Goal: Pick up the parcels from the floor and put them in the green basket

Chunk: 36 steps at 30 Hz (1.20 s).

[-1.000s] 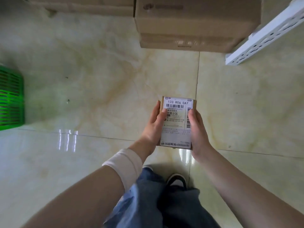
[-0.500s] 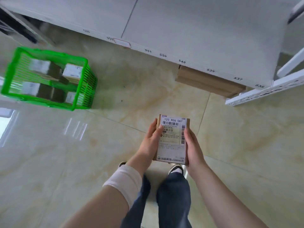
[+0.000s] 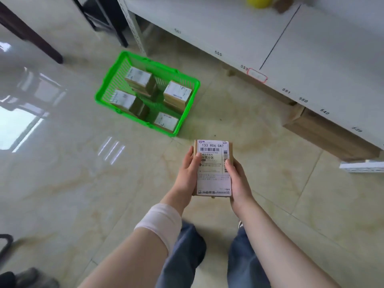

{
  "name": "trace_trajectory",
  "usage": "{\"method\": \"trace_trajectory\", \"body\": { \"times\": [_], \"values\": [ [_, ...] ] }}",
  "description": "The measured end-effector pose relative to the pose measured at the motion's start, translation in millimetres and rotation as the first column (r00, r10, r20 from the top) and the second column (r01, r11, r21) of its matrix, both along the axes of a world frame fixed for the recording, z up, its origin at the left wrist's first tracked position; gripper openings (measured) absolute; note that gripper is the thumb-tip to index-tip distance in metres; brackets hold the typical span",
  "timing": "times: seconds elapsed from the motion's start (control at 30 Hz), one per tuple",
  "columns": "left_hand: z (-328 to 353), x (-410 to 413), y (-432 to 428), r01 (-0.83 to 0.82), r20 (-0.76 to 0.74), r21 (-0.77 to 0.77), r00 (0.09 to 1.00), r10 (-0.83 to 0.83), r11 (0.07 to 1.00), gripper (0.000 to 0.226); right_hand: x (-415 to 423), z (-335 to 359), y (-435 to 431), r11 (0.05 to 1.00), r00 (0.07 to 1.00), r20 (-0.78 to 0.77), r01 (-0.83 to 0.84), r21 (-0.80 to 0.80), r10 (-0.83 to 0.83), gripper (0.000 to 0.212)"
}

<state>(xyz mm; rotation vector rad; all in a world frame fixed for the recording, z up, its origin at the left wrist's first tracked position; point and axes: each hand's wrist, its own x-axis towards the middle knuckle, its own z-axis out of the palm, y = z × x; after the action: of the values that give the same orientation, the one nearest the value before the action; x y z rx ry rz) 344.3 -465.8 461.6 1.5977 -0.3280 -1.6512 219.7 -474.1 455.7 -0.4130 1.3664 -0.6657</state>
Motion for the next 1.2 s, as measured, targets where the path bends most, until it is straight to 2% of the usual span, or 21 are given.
{"method": "trace_trajectory", "body": {
  "times": [0.2, 0.33, 0.43, 0.6, 0.8, 0.93, 1.0, 1.07, 1.2],
  "values": [
    [7, 98, -16, -0.051, 0.045, -0.018, 0.998, 0.051, 0.999, 0.042, 103, -2, -21, 1.0, 1.0, 0.011, -0.008, -0.008, 0.008, 0.038],
    [5, 140, -46, -0.045, 0.07, -0.021, 0.996, 0.046, 0.999, 0.045, 144, -3, -51, 0.999, 0.999, -0.005, -0.037, -0.02, 0.037, 0.041],
    [3, 165, -77, -0.012, 0.073, 0.014, 0.997, 0.011, 1.0, 0.057, 167, -7, -80, 1.0, 0.999, -0.016, -0.029, -0.011, 0.029, 0.039],
    [-21, 209, -129, 0.034, 0.027, 0.033, 0.999, -0.035, 0.999, 0.037, 207, -31, -128, 1.0, 0.999, -0.048, -0.005, -0.005, 0.004, 0.04],
    [-50, 248, -167, 0.055, 0.034, 0.126, 0.998, -0.06, 0.991, 0.074, 247, -60, -165, 1.0, 0.999, -0.045, 0.02, 0.012, -0.02, 0.039],
    [-63, 266, -193, 0.118, 0.014, 0.15, 0.993, -0.121, 0.982, 0.067, 263, -65, -183, 0.996, 0.998, -0.039, 0.059, 0.061, -0.056, 0.038],
    [-68, 273, -207, 0.164, 0.002, 0.17, 0.986, -0.167, 0.972, 0.072, 271, -66, -193, 0.993, 0.994, -0.072, 0.087, 0.076, -0.081, 0.041],
    [-73, 278, -221, 0.202, 0.003, 0.182, 0.978, -0.206, 0.962, 0.065, 278, -68, -205, 0.989, 0.988, -0.105, 0.12, 0.085, -0.111, 0.042],
    [-105, 294, -256, 0.313, -0.025, 0.19, 0.949, -0.314, 0.931, 0.061, 293, -95, -227, 0.982, 0.98, -0.126, 0.168, 0.082, -0.157, 0.04]
  ]
}}
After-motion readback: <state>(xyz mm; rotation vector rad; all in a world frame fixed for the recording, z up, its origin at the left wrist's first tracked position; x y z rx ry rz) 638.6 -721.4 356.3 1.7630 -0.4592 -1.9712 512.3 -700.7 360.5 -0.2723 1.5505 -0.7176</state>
